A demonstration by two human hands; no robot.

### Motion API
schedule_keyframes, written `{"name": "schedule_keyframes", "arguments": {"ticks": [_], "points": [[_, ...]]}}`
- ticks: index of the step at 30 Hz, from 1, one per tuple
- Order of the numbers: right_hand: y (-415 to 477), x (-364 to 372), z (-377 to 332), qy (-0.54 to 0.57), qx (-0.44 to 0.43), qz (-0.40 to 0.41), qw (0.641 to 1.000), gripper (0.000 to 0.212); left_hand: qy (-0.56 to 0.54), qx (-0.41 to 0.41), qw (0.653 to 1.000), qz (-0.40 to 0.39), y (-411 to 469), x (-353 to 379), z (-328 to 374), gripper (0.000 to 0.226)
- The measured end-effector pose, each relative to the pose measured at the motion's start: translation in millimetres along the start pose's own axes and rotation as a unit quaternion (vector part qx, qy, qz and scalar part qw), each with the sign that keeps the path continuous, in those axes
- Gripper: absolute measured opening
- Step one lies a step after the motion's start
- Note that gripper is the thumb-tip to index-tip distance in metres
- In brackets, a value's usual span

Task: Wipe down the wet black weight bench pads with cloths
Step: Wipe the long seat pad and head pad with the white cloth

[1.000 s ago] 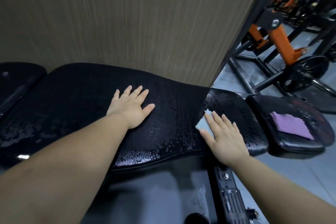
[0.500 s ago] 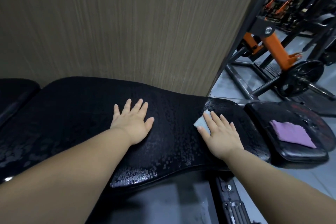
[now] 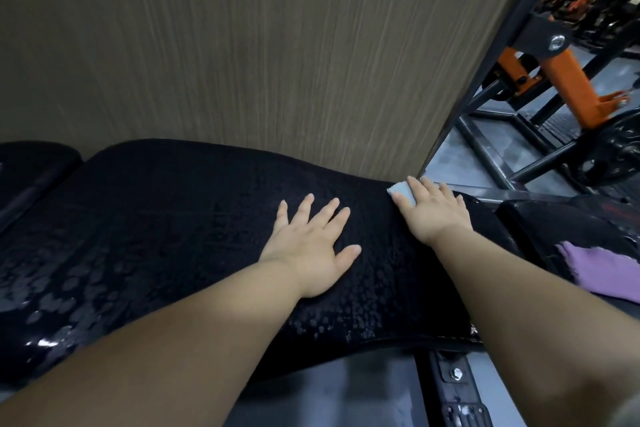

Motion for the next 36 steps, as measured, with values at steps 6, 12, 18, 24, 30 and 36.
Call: {"name": "schedule_keyframes", "arguments": {"ticks": [6, 12, 18, 24, 30, 36], "points": [[3.6, -0.1, 1.0, 0.005, 0.004, -0.003, 1.0, 0.069, -0.002, -0.008, 1.0, -0.006, 1.3, -0.6, 0.0, 0.068], [-44.4, 6.1, 17.2, -0.002, -0.027, -0.008, 1.0, 0.065, 0.002, -0.014, 1.0, -0.009, 0.8, -2.7, -2.0, 0.067], [-116.9, 14.1, 54.8, -0.005, -0.039, -0.005, 0.999, 0.063, 0.005, -0.015, 1.0, -0.005, -0.8, -1.9, -0.8, 0.068], [-171.1, 26.9, 86.7, -0.024, -0.039, 0.008, 0.999, 0.086, -0.001, -0.014, 1.0, 0.003, -2.1, -3.6, 0.7, 0.068], [-145.5, 20.4, 85.5, -0.02, -0.01, 0.017, 1.0, 0.07, 0.003, -0.013, 1.0, 0.003, -1.0, -2.8, 0.9, 0.068], [-98.0, 9.4, 78.6, -0.016, 0.013, -0.001, 1.0, 0.064, 0.002, -0.007, 1.0, 0.007, -0.7, -1.3, 0.0, 0.069]]}}
Point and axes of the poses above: each hand's wrist, its own y-axis towards the middle knuckle, its own x-axis out of the palm, z = x × y, the point moved 4 cm from there along y, towards the middle knuckle, and after that the axes turned 6 degrees about -z, right-handed, at the moved point
